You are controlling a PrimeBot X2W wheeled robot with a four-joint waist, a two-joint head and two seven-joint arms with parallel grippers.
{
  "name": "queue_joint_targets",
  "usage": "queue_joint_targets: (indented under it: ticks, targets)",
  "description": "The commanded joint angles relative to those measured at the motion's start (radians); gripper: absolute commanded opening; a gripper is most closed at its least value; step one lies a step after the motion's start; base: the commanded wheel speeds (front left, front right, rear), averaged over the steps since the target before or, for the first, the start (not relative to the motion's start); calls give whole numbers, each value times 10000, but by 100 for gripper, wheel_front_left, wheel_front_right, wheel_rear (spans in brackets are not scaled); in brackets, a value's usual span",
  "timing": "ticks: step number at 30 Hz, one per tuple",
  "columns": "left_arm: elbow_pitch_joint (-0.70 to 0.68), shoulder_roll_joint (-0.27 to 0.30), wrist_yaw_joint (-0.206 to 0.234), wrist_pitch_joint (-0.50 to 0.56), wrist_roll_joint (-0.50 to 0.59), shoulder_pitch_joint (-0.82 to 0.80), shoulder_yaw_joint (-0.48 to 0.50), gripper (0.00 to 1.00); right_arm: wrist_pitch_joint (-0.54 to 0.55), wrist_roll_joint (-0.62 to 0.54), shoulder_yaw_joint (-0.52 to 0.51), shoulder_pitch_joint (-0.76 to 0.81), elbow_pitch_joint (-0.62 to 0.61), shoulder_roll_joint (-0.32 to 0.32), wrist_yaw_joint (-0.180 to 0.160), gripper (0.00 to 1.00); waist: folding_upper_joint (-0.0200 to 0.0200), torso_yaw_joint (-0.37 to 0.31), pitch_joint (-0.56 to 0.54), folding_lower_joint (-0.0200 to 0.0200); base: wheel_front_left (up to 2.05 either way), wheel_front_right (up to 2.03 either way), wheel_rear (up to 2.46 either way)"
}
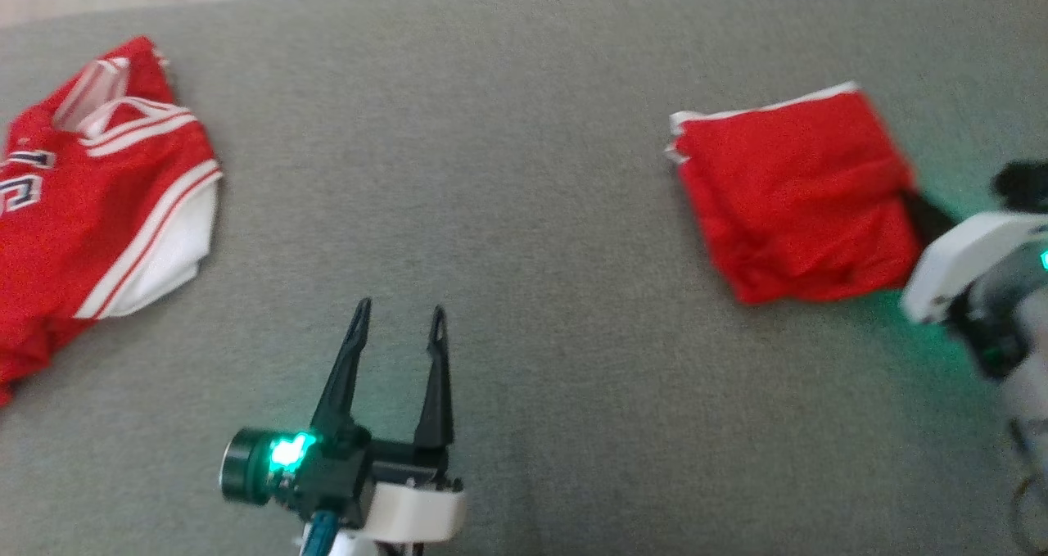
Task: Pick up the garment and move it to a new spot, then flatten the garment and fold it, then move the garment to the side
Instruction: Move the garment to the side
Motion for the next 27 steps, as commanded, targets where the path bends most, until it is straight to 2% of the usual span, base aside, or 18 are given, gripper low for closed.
queue_joint_targets:
  ticks: [1,2,3,9,11,12,15,19,20,21,22,27]
  targets:
    - [-371,-64,-30,-53,163,-498,112,100,-25,133,137,-352,-426,-633,-7,0,0,-447,503,0,0,0,0]
    - [-363,-64,-68,-53,210,-610,50,100,21,159,191,-432,-527,-940,-7,0,0,-559,675,0,0,0,0]
    - [-363,-64,-68,-53,210,-610,50,100,21,159,191,-432,-527,-940,-7,0,0,-559,675,0,0,0,0]
    - [-363,-64,-265,-53,446,-1498,-248,100,264,503,303,-740,-1083,-2915,-7,0,0,-986,1786,0,0,0,0]
    - [-305,-64,-340,-53,493,-1955,-370,100,103,601,185,-861,-1057,-3828,-7,0,0,-1072,2280,0,0,0,0]
    - [-270,-64,-361,-53,509,-2096,-410,100,9,577,140,-916,-990,-4081,-7,0,0,-1089,2424,0,0,0,0]
    - [-146,-64,-411,-53,560,-2473,-545,100,-198,542,-34,-1098,-681,-4569,-7,0,0,-1090,2741,0,0,0,0]
    - [-31,-64,-431,-53,543,-2834,-736,100,-609,203,-250,-1420,-204,-4894,-7,0,0,-1015,2923,0,0,0,0]
    - [2,-64,-441,-53,533,-2899,-764,100,-760,40,-349,-1533,-27,-4921,-7,8,0,-985,2930,0,0,0,0]
    - [35,-64,-449,-53,523,-2958,-781,100,-900,-128,-490,-1654,198,-4908,-7,77,0,-945,2915,0,0,0,0]
    - [63,-64,-449,-53,511,-3000,-788,100,-1044,-326,-609,-1763,410,-4857,-7,100,0,-899,2871,0,0,0,0]
    - [169,-64,-378,-53,369,-2871,-786,100,-1545,-1181,-818,-1941,1016,-4217,-7,100,0,-651,2278,0,0,0,0]
